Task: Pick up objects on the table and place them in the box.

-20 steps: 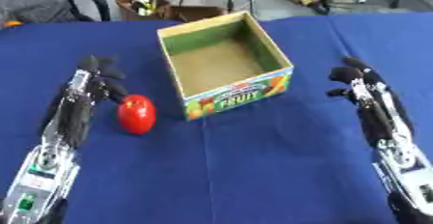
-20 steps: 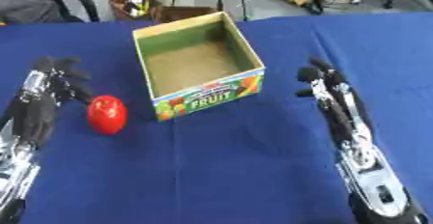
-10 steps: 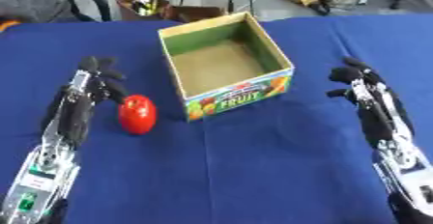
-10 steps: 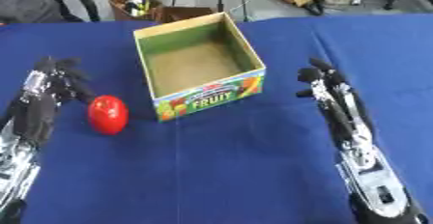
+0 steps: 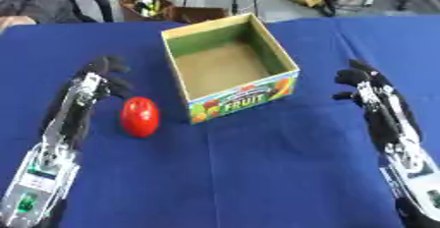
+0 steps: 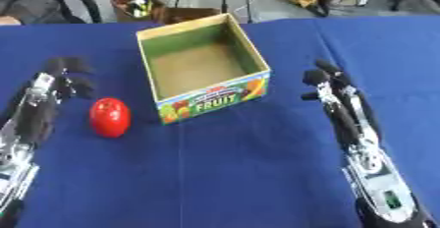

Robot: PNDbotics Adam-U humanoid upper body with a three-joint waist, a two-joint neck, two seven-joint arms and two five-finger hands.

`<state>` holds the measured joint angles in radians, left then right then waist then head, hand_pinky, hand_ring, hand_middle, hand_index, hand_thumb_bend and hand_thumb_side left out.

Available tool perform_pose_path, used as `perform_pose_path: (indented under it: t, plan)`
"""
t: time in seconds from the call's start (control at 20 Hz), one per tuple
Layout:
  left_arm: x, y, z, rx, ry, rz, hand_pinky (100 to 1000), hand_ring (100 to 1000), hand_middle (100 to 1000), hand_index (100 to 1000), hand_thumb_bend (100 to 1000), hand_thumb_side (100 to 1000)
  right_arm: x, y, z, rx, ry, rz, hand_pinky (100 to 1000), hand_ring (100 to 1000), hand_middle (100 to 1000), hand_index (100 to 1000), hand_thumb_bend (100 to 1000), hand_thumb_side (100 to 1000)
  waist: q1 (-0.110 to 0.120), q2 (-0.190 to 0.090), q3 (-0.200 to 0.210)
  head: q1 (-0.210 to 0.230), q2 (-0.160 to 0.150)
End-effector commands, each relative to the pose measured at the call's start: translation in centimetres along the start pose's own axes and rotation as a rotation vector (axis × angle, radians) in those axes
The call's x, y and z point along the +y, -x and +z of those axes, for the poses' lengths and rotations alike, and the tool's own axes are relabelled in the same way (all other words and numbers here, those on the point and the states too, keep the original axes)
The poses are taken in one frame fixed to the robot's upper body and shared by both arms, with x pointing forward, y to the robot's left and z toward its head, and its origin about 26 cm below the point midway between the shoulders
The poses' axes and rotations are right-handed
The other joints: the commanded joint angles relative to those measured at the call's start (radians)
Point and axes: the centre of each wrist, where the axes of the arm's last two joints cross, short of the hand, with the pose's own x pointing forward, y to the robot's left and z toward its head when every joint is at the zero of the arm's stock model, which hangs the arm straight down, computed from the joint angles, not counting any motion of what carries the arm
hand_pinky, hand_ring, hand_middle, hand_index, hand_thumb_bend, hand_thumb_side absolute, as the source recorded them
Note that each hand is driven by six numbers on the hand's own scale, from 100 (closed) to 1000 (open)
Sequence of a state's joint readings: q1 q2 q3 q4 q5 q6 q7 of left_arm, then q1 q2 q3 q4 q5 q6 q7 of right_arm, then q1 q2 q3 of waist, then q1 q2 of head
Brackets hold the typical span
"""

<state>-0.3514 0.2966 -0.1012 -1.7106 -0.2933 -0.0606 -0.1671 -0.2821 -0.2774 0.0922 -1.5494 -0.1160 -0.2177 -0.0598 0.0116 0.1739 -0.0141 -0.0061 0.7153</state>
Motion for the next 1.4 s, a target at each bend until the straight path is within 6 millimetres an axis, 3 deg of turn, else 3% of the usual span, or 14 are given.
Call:
perform_pose_path:
  t: [0.05, 0.3, 0.4, 0.85, 1.4]
  plan:
    - [2.0, -1.2, -0.7, -0.015, 0.079, -0.245, 703, 739, 774, 841, 446, 785, -0.5, -0.9, -0.5, -0.034, -0.004, 0.012, 619, 784, 722, 892, 100, 689, 0.000, -0.016, -0.001, 0.001, -0.009]
    - [2.9, -1.7, -2.0, 0.095, 0.297, -0.544, 734, 751, 779, 837, 566, 945, -0.5, -0.9, -0.4, -0.031, -0.003, 0.011, 619, 784, 722, 893, 100, 689, -0.001, -0.017, -0.004, -0.002, -0.017]
    - [3.0, -1.8, -2.5, 0.146, 0.366, -0.624, 736, 748, 773, 834, 588, 961, -0.4, -0.9, -0.4, -0.031, -0.004, 0.010, 619, 784, 722, 893, 100, 689, -0.002, -0.018, -0.005, -0.005, -0.021]
    - [3.0, -1.7, -4.4, 0.316, 0.428, -0.822, 700, 712, 730, 809, 676, 945, -0.4, -0.8, -0.4, -0.029, -0.005, 0.009, 619, 785, 723, 893, 100, 689, -0.003, -0.019, -0.009, -0.011, -0.028]
    - [0.8, 1.5, -5.7, 0.452, 0.485, -0.894, 671, 688, 717, 800, 710, 930, -0.3, -0.8, -0.4, -0.029, -0.008, 0.006, 619, 785, 723, 893, 100, 690, -0.002, -0.018, -0.017, -0.013, -0.036]
